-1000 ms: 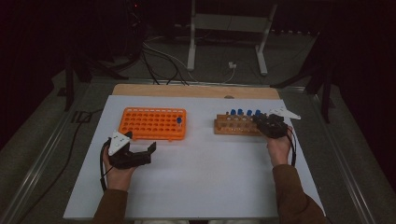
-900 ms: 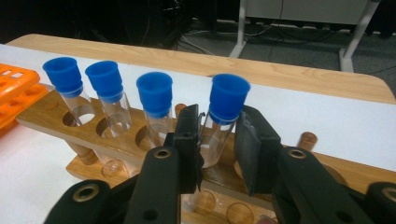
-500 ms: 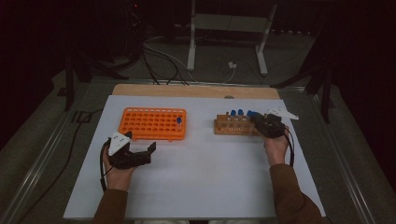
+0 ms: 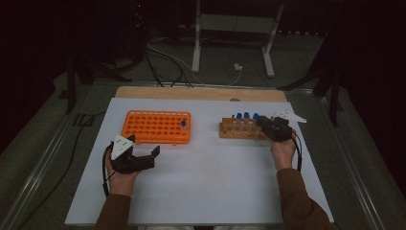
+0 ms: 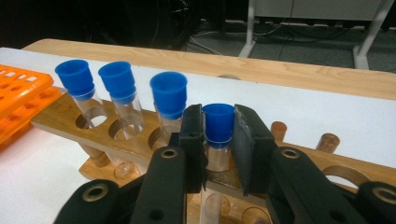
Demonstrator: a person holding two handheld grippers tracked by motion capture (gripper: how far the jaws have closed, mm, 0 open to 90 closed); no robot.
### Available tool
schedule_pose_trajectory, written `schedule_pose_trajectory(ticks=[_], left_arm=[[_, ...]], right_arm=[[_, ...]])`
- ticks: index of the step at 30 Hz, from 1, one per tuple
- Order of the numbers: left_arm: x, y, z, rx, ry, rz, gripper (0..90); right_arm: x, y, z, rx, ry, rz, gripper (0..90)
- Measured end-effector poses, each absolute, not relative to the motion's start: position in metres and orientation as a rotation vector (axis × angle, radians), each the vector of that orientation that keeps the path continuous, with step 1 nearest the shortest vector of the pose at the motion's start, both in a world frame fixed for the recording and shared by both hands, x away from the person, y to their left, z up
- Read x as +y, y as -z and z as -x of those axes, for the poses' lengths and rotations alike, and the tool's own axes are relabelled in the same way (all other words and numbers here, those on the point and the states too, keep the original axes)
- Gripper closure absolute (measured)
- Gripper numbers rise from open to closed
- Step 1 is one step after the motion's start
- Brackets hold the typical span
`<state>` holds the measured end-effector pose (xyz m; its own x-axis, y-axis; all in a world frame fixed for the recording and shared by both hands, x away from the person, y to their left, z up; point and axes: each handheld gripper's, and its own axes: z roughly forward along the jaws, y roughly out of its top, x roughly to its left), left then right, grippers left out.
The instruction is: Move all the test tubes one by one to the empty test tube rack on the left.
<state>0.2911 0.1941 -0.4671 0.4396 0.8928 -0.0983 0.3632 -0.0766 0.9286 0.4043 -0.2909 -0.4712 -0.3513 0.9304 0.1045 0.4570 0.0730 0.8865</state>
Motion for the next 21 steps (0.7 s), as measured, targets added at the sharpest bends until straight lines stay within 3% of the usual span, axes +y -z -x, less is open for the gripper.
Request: schedule_pose_trajectory(ticks=[21], left_arm=[[0.191,0.468,-0.291,1.105,-0.641,-1.666,0.6]], right_arm=[[-0.291,0.461,-0.407,1.770,-1.296,-1.349,74.5]])
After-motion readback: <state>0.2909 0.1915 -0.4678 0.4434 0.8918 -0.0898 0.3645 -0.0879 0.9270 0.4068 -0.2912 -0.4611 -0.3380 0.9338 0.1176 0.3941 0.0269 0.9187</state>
